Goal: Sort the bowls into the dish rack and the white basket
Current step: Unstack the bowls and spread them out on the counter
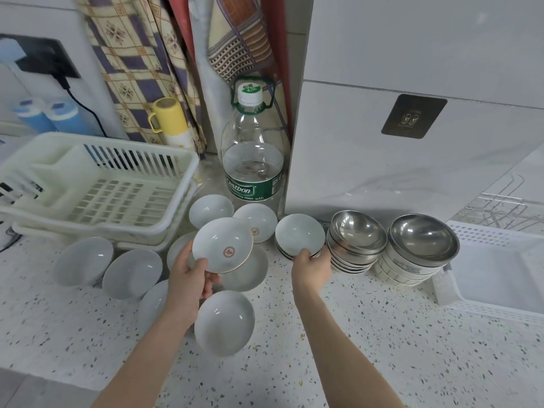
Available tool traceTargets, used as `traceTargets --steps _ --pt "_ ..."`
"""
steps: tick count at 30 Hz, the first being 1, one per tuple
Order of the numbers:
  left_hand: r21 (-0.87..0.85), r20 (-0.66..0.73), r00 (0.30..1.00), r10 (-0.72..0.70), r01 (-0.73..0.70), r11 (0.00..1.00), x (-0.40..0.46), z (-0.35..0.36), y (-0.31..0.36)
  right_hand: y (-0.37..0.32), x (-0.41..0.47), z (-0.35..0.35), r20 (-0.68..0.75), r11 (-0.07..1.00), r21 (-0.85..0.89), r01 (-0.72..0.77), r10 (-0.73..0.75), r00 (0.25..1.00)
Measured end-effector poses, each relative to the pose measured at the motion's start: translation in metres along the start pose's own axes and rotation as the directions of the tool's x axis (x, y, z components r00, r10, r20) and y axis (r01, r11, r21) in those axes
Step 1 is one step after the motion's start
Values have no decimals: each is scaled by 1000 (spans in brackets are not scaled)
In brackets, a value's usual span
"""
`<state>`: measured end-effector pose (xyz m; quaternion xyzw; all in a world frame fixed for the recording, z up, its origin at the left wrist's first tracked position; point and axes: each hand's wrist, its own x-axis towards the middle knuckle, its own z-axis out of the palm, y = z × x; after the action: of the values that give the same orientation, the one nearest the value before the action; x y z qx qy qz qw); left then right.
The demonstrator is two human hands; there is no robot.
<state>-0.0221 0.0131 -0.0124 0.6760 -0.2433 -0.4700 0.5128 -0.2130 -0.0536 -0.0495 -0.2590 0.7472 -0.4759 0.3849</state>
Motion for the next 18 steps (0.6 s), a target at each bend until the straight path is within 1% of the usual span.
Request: traceTargets --steps 4,7,9,12,18 --pt "-11 6 1000 -4 4 1000 -7 -2 -3 1 -3 -1 20 1000 8 26 -26 999" --pt "-29 13 1000 -8 8 1000 -15 -2 -4 -1 -8 -6 84 995 -20 96 -94 992" --pt "-34 16 1000 -5 5 999 -19 -4 -5 -4 -16 -13 124 992 28 123 -125 984" --pt "-25 25 1000 1 0 1000 -27 -6 -9 -3 -29 -31 143 987 68 144 -152 978" --pt "-92 60 997 -54 59 994 -50 -6 -28 27 -55 -86 164 983 -3 185 -182 969"
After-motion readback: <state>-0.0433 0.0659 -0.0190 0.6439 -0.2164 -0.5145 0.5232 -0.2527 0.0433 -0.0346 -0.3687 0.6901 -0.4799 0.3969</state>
